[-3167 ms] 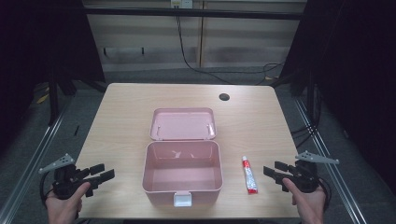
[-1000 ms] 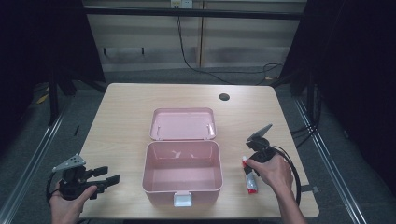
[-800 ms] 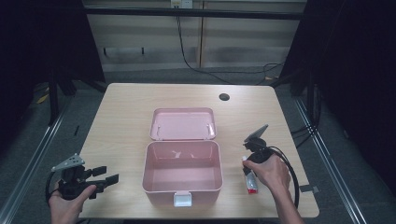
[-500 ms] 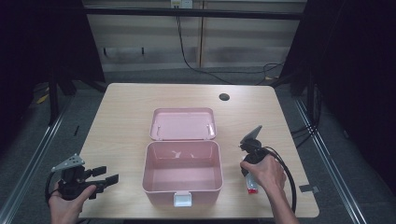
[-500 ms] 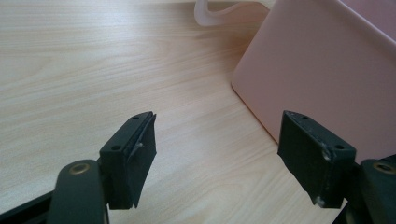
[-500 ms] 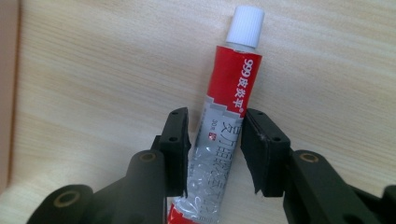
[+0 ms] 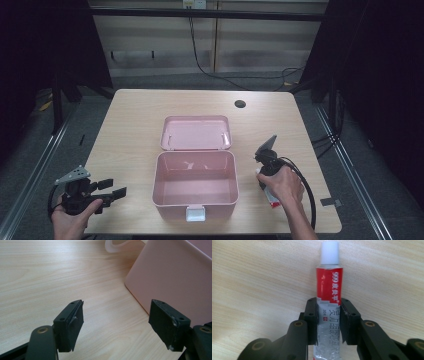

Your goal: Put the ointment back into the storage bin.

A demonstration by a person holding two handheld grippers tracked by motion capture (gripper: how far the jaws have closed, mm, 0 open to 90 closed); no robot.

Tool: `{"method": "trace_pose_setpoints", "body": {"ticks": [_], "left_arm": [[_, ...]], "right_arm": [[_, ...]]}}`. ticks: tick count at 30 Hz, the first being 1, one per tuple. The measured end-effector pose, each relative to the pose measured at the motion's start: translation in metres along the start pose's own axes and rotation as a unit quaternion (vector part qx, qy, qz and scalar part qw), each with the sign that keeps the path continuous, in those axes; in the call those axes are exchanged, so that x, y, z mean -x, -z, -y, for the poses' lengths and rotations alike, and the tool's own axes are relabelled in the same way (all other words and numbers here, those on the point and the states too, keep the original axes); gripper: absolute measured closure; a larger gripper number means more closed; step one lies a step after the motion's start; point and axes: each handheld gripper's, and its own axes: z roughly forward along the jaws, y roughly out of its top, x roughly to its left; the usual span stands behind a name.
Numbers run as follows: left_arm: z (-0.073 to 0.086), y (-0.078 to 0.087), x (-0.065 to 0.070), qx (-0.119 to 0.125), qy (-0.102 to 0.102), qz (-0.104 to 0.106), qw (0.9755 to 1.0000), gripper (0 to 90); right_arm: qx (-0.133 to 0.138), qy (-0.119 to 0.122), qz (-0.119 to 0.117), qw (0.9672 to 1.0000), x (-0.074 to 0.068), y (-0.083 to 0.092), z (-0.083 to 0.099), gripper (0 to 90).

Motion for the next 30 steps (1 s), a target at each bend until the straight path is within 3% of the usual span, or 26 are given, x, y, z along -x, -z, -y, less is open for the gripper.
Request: {"method": "trace_pose_setpoints", "body": {"ticks": [4,16,30], "left_arm": [[0.000,0.000,-0.001,0.001,0.002,0.000,1.0000,27.9],[0.000,0.000,-0.001,0.001,0.004,0.001,1.0000,28.1],[0.001,-0.001,-0.004,-0.007,0.015,0.004,0.9999,26.0]], "right_arm": [[-0.001,-0.006,0.000,1.0000,0.000,0.000,0.000,71.4],[-0.013,0.013,-0.010,0.9998,0.001,0.002,0.002,71.5],[-0.007,0.033,-0.022,0.9992,0.004,0.020,0.008,71.4]]}}
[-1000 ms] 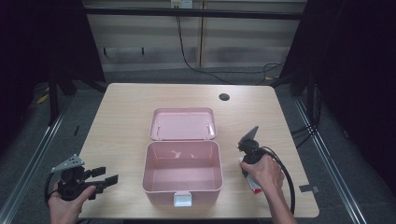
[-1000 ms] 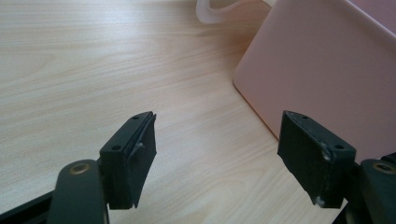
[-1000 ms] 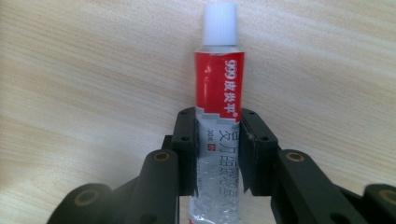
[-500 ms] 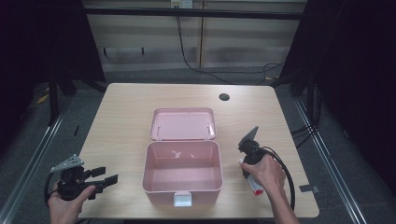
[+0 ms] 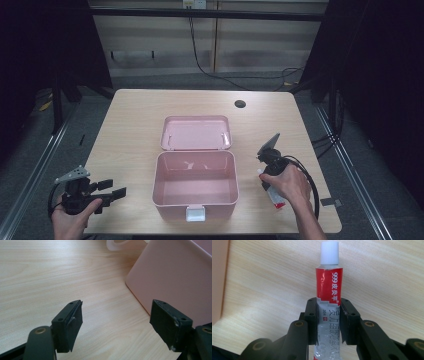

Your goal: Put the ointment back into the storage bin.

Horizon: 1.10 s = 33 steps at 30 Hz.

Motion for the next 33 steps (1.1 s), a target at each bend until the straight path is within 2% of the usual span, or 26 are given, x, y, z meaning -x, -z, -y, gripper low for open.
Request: {"method": "trace_pose_setpoints", "body": {"ticks": [8,14,18,19,23,26,28,29,33], "left_arm": [[0.000,0.000,0.000,0.000,0.000,0.000,1.0000,26.0],[0.000,0.001,0.001,0.004,0.000,0.001,1.0000,26.0],[-0.001,0.000,0.002,0.002,-0.004,-0.001,1.0000,26.0],[-0.001,-0.001,0.002,-0.001,-0.004,-0.001,1.0000,26.0],[0.000,0.000,0.001,0.001,-0.004,-0.001,1.0000,26.0],[0.000,0.000,0.001,-0.005,-0.005,-0.001,1.0000,26.0],[-0.001,-0.002,0.001,-0.012,-0.011,-0.006,0.9999,26.0],[-0.001,-0.002,0.002,-0.013,-0.011,-0.004,0.9998,25.7],[0.000,-0.001,0.000,-0.010,-0.006,-0.007,0.9999,24.8]], "right_arm": [[0.003,0.002,-0.005,1.0000,0.003,0.015,0.001,71.4],[0.001,-0.007,-0.007,0.9999,0.005,0.027,0.002,71.4],[0.002,-0.003,0.004,1.0000,0.002,0.038,0.002,71.3],[0.008,-0.002,0.009,0.9999,0.000,0.049,0.003,71.3],[0.012,-0.001,0.012,0.9999,0.001,0.058,0.003,71.3],[0.011,0.004,0.008,0.9999,0.001,0.066,0.004,71.3],[0.006,0.023,-0.001,0.9997,0.001,0.070,0.005,71.3],[0.006,0.029,0.007,0.9995,0.000,0.077,0.006,71.3],[0.004,0.036,0.014,0.9993,0.000,0.084,0.007,71.3]]}}
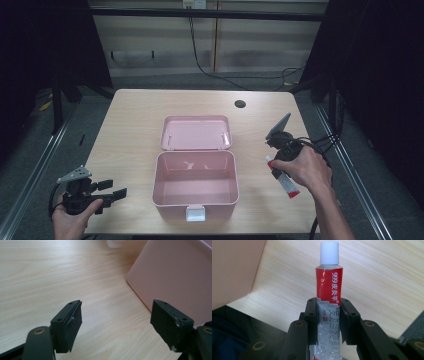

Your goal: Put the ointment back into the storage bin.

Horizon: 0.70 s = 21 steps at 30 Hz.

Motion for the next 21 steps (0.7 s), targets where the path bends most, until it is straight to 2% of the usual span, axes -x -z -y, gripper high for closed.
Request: {"method": "trace_pose_setpoints", "body": {"ticks": [6,7,10,12,17,18,19,20,21], "left_arm": [[0.000,0.000,-0.001,0.003,0.006,-0.002,1.0000,24.1],[0.000,0.000,-0.001,0.004,0.004,-0.002,1.0000,24.0],[0.000,0.000,0.000,0.005,0.004,-0.002,1.0000,24.1],[0.000,0.000,-0.001,0.005,0.004,-0.001,1.0000,24.0],[0.000,0.000,0.000,0.003,0.000,-0.001,1.0000,23.9],[0.000,0.000,0.000,0.002,0.001,0.000,1.0000,23.9],[0.000,0.000,0.000,0.001,0.000,-0.001,1.0000,23.9],[0.000,0.000,0.000,0.002,-0.001,-0.001,1.0000,23.9],[0.000,0.000,0.000,0.002,-0.001,-0.001,1.0000,23.9]], "right_arm": [[0.006,0.026,-0.003,0.9996,-0.002,0.009,0.001,71.3],[0.008,0.042,0.000,0.9991,-0.003,0.012,0.001,71.3],[0.012,0.050,-0.004,0.9987,-0.004,0.014,0.001,71.4],[0.018,0.074,-0.012,0.9971,-0.006,0.018,0.002,71.4],[0.025,0.097,-0.018,0.9948,-0.010,0.023,0.001,71.3],[0.026,0.109,-0.018,0.9935,-0.012,0.025,0.001,71.3],[0.026,0.109,-0.018,0.9935,-0.012,0.025,0.001,71.3],[0.031,0.121,-0.025,0.9918,-0.015,0.027,0.000,71.3],[0.031,0.121,-0.025,0.9918,-0.015,0.027,0.000,71.3]]}}
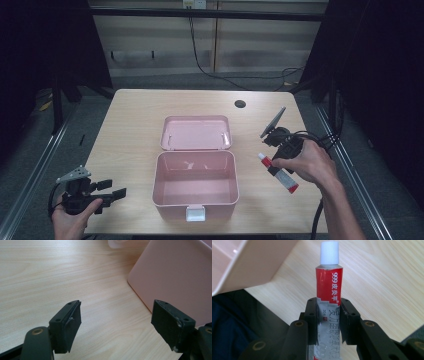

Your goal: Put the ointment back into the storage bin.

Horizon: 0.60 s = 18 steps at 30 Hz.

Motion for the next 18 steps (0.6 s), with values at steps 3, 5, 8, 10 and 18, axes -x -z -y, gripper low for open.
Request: {"method": "trace_pose_setpoints", "body": {"ticks": [3,5,8,10,18], "left_arm": [[0.000,0.000,0.000,0.001,0.004,-0.001,1.0000,23.9],[0.000,0.000,0.000,0.002,0.003,0.000,1.0000,23.9],[0.000,0.001,0.000,0.001,0.002,0.000,1.0000,23.9],[0.000,0.002,0.001,0.003,0.000,-0.011,0.9999,24.0],[0.000,0.001,0.001,0.000,-0.002,-0.009,1.0000,24.0]], "right_arm": [[0.006,0.029,-0.008,0.9995,-0.005,0.006,-0.002,71.3],[0.008,0.035,-0.011,0.9993,-0.006,0.006,-0.002,71.4],[0.003,0.062,-0.010,0.9981,-0.010,0.010,-0.004,71.3],[-0.002,0.081,-0.007,0.9967,-0.014,0.011,-0.005,71.2],[0.004,0.132,-0.019,0.9911,-0.022,0.021,-0.011,71.2]]}}
